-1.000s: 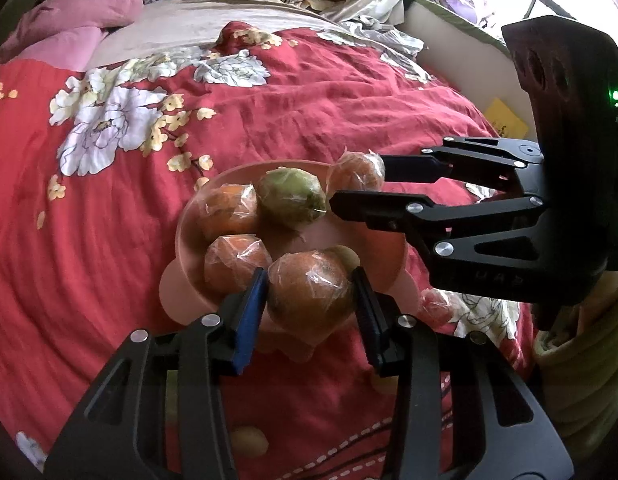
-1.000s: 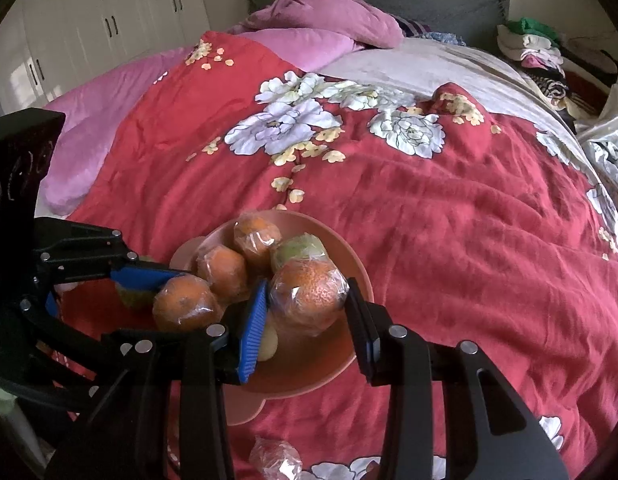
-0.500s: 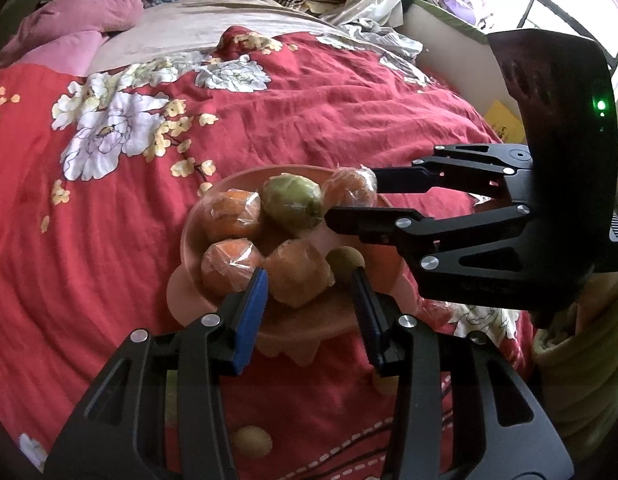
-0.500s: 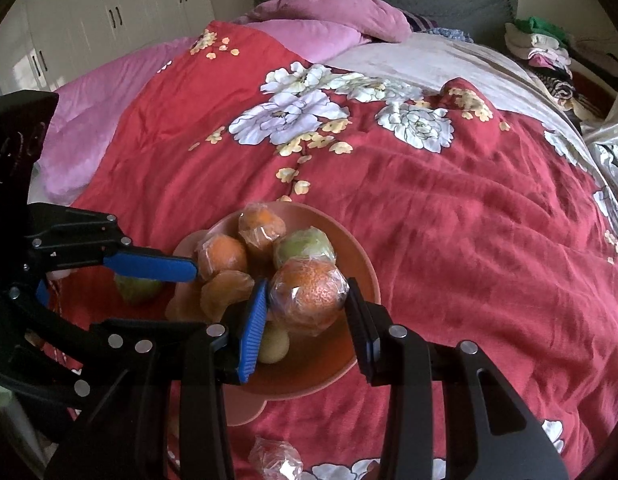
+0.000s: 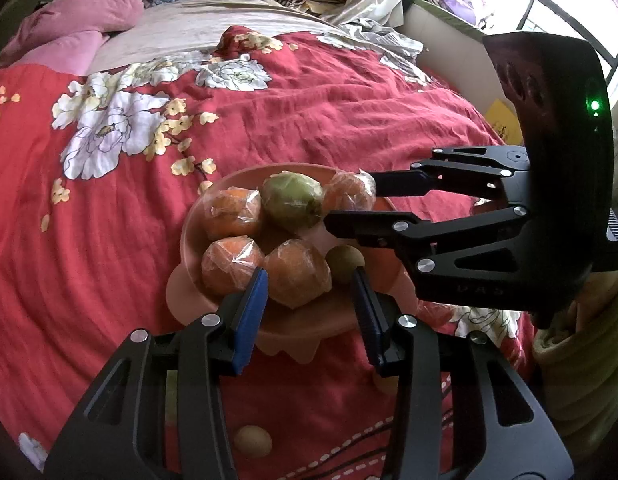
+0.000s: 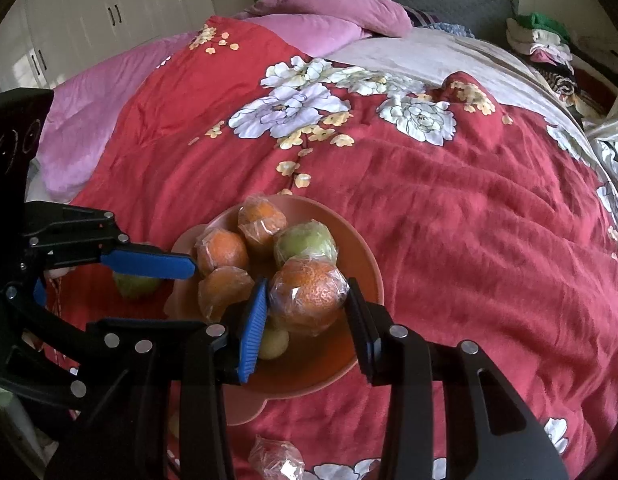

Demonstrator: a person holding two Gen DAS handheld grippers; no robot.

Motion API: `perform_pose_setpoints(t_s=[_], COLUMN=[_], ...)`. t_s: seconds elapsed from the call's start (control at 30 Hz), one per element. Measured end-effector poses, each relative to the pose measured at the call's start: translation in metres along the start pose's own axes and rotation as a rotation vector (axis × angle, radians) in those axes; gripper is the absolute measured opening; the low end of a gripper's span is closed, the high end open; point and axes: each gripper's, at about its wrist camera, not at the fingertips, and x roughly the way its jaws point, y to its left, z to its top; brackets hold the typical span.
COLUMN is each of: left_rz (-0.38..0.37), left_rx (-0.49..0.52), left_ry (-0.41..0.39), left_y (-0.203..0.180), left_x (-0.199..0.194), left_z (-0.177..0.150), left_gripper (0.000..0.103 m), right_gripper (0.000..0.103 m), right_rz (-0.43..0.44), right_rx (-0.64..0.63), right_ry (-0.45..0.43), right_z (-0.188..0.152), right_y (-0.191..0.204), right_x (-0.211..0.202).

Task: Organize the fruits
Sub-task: 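Lower both held oranges into the pink bowl with both grippers, then open both grippers releasing the oranges in the bowl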

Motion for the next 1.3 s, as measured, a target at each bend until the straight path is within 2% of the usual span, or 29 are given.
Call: perform_pose_setpoints(t_s=[0.2,0.77,1.1,1.17,1.3], left_rz=[0.0,-0.003,0.012,0.017,0.027], left_rx=[0.001,-0.006,-0.008,-0.008,-0.012], left_ry=[0.001,-0.011,-0.031,-0.036,-0.04], left_y=[0.0,0.001,0.001,0.001,0.002], left_x=[0.0,-0.003,-0.011,-0.012,-0.013], left_z=[0.0,0.001,0.001,0.001,0.0], left_gripper=[0.035,0.035,0.045,0.047,0.05], right_gripper=[0.038,0.053,0.064,0.071,0.075], right_rz=[0.004,0.021,0.021,0.019,0.024], right_rx=[0.005,0.034,0.053,0.057,0.069], right_ry=[-0.01,-0.067,-0.101,-0.109,-0.126], right_z=[0.001,0.0,0.0,0.0,0.001], right_y=[-0.001,-0.002,-0.004,-0.004,-0.006], right_x=[-0.001,-0.021,-0.032,-0.034,-0.038])
